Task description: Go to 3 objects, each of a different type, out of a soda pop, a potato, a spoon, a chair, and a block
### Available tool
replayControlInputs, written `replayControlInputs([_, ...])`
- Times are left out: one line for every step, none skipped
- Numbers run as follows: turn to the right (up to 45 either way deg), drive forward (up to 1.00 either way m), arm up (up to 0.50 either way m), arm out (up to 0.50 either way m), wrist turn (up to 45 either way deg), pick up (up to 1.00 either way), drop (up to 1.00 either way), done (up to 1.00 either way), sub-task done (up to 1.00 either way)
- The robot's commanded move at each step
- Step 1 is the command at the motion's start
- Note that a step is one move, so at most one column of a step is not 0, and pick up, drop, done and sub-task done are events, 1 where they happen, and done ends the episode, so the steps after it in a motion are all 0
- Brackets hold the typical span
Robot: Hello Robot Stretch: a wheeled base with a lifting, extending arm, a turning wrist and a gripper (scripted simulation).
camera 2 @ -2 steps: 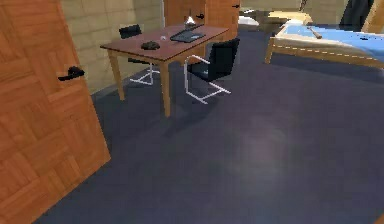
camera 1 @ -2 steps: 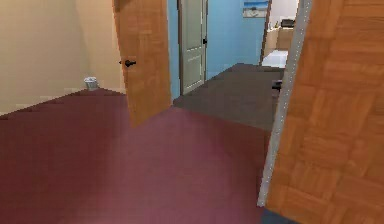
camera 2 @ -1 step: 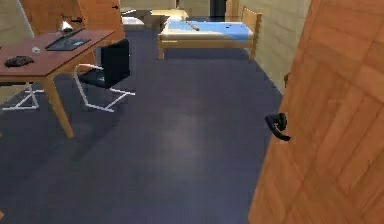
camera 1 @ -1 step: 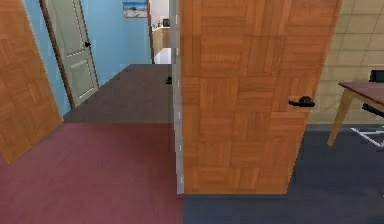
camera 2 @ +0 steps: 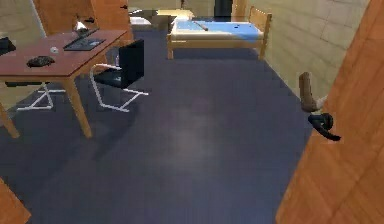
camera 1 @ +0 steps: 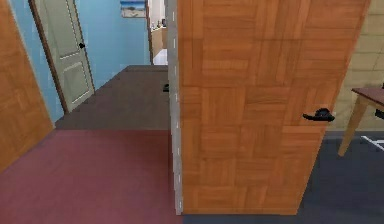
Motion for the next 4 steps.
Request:
replayControlInputs([-42.0, 0.00, 0.00, 0.00, 0.0, 0.00, 0.00, 0.00, 0.00])
replayControlInputs([0.0, 1.00, 0.00, 0.00, 0.0, 0.00, 0.00, 0.00, 0.00])
replayControlInputs([-6.0, 0.00, 0.00, 0.00, 0.0, 0.00, 0.00, 0.00, 0.00])
replayControlInputs([0.0, 0.10, 0.00, 0.00, 0.0, 0.00, 0.00, 0.00, 0.00])
